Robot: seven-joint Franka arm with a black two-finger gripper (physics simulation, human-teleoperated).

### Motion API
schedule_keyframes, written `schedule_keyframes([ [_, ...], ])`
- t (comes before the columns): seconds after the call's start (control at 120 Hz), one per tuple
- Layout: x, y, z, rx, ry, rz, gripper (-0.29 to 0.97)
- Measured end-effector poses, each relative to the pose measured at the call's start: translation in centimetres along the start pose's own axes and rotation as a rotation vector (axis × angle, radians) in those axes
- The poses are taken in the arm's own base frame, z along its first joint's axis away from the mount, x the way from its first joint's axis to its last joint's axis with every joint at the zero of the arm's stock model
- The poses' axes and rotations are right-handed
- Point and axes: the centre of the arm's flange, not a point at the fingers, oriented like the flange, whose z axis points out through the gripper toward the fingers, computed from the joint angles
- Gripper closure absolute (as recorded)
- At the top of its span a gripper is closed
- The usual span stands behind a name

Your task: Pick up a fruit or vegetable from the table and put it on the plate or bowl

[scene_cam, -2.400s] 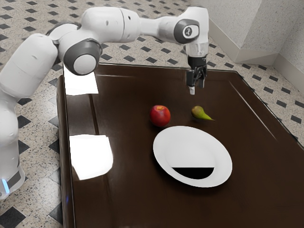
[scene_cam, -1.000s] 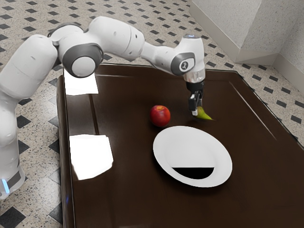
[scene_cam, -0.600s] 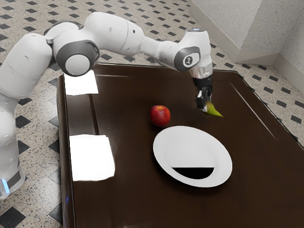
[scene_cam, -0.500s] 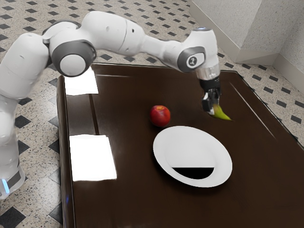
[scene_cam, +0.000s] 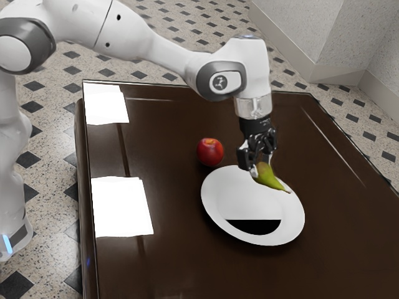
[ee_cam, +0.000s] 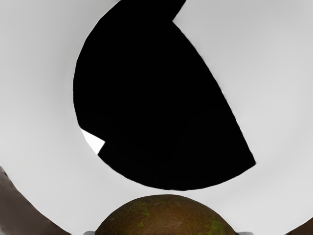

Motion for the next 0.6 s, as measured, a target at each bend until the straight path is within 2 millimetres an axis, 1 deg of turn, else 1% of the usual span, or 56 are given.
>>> schedule_keyframes([
  [0.083,-0.5,-0.9,0.4,0.013,0.002,0.005,0.46],
  [0.133,-0.8,-1.4,0.6,0.017,0.005,0.01,0.31],
  [0.217,-1.3,-2.0,0.9,0.021,0.009,0.017,0.17],
  [0.308,-1.8,-2.7,1.2,0.024,0.011,0.024,0.09],
  [0.383,-2.2,-3.1,1.5,0.026,0.015,0.03,0.05],
  [0.433,-2.7,-3.2,1.1,0.019,0.01,0.037,0.04],
  [0.483,-3.8,-2.9,-0.4,-0.015,-0.002,0.06,0.03],
  [0.517,-5.0,-2.6,-2.4,-0.047,-0.018,0.08,0.02],
  [0.533,-5.9,-2.3,-3.9,-0.065,-0.03,0.092,0.02],
  [0.567,-7.8,-1.9,-7.8,-0.102,-0.059,0.115,0.01],
  [0.6,-8.8,-1.5,-11.2,-0.128,-0.074,0.128,0.01],
])
